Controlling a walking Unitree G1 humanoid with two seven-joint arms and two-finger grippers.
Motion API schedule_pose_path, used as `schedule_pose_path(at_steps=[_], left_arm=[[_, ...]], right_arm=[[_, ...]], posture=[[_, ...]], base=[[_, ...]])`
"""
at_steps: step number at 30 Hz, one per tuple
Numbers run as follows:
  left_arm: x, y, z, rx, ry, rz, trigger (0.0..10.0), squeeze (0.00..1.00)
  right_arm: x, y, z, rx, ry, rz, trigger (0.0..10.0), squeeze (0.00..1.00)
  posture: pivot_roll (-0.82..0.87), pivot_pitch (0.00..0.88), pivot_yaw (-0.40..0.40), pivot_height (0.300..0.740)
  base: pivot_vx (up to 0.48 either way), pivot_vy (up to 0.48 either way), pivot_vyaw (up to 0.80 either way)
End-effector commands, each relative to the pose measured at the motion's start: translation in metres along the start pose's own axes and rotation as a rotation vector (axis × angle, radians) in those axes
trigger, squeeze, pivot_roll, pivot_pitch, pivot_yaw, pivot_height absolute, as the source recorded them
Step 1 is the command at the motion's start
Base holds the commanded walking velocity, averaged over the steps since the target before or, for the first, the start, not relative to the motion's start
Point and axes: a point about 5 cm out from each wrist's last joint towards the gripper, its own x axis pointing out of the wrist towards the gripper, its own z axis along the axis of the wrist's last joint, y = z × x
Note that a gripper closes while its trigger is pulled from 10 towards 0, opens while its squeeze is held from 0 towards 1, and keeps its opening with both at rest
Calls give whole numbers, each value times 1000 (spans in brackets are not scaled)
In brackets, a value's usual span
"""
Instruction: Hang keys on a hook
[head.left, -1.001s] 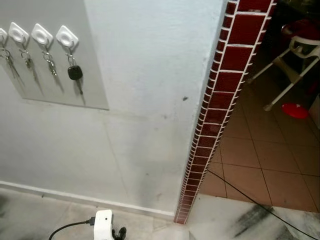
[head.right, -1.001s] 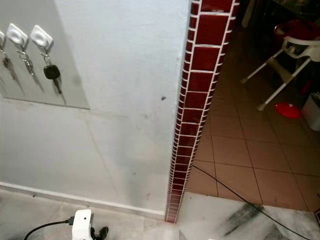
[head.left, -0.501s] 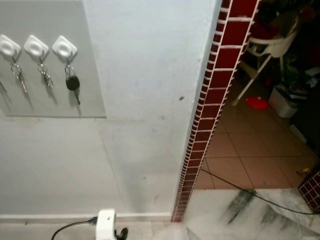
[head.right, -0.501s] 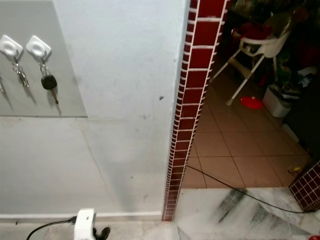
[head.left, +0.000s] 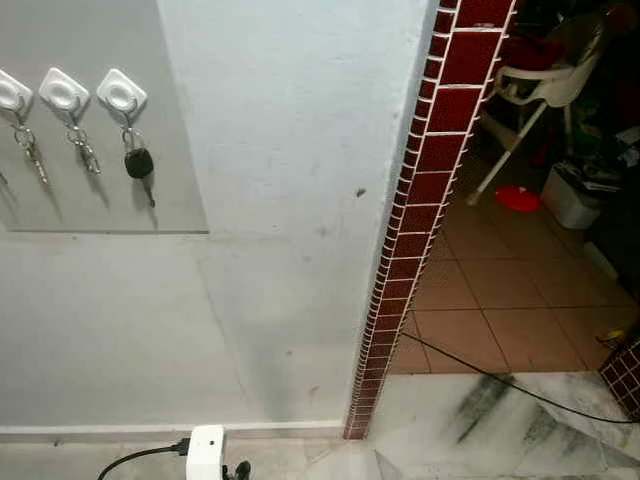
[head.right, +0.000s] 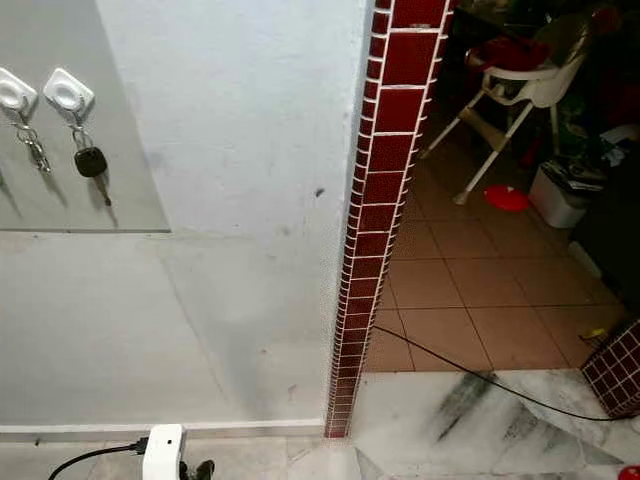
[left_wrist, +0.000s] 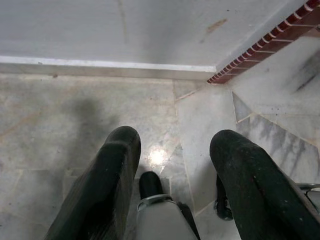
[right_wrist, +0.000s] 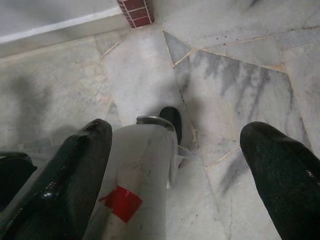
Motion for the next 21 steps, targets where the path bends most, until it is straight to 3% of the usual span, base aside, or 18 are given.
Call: schedule_pose_path(at_steps=[1, 4, 21], left_arm=[[0, -1, 0, 6, 10, 4, 10000, 0], [1, -2, -1, -39, 5, -1, 10000, 0], [1, -1, 0, -31, 3, 2, 10000, 0]], right_arm=[[0, 1, -3, 15, 15, 4, 10000, 0], [0, 0, -3, 14, 14, 4, 10000, 0], [0, 0, -2, 25, 8, 10, 10000, 0]], posture=[[-21, 41, 31, 740], [-21, 40, 30, 740], [-20, 39, 30, 740]], base=[[0, -480, 0], [0, -160, 0], [0, 0, 0]])
